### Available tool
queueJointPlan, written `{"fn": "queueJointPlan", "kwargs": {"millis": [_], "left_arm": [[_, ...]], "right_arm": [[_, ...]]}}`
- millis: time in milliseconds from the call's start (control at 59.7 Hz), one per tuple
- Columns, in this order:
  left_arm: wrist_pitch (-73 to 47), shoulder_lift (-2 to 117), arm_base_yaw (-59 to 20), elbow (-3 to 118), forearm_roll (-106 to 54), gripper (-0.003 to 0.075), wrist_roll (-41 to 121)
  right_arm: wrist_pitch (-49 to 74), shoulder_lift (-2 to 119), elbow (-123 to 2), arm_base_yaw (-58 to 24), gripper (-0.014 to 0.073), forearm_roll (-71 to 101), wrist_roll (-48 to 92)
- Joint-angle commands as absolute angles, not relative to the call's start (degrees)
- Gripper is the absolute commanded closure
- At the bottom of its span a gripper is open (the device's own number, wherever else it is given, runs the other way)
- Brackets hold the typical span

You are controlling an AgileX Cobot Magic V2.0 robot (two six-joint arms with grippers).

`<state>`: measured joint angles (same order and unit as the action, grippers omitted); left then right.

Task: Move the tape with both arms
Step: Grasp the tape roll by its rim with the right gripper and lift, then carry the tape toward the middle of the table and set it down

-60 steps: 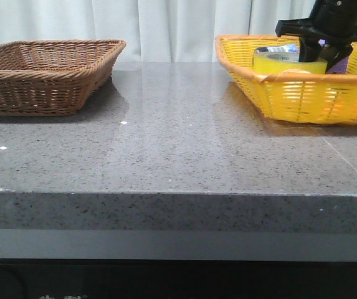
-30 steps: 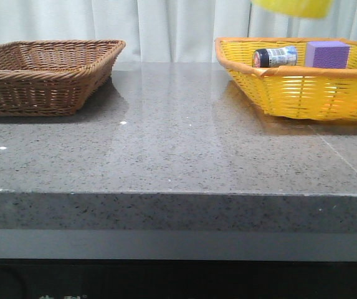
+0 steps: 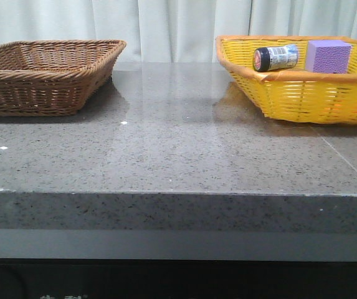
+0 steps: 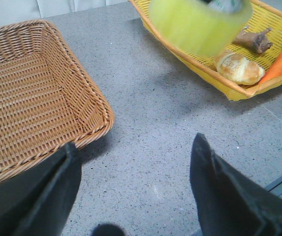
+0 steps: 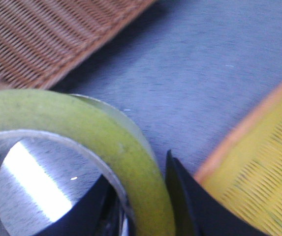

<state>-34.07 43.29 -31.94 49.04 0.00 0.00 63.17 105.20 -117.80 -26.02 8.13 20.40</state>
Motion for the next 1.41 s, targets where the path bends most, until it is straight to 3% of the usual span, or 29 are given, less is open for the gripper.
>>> {"fn": "queueJointPlan", "kwargs": {"millis": [0,318,888,955,1172,1390], "left_arm": [[-29.8,43.2,-32.4,51.1,-0.5,0.0248,-0.5],[-29.8,43.2,-32.4,51.1,-0.5,0.0248,-0.5],[-29.8,43.2,-32.4,51.1,-0.5,0.0248,-0.5],[-29.8,43.2,-32.4,51.1,-0.5,0.0248,-0.5],[-29.8,43.2,-32.4,51.1,-0.5,0.0248,-0.5],[-29.8,43.2,-32.4,51.1,-0.5,0.0248,-0.5]], "right_arm": [[58.3,102.5,-117.0,-28.4,0.0445,9.1,24.7],[53.9,104.8,-108.2,-31.5,0.0445,8.6,27.7],[53.7,113.6,-107.4,-31.6,0.0438,8.3,30.6],[53.7,113.7,-107.4,-31.6,0.0407,8.3,30.6],[53.8,113.6,-107.4,-31.6,0.0144,8.3,30.6],[59.9,113.5,-112.9,-31.6,0.0127,10.6,30.0]]}}
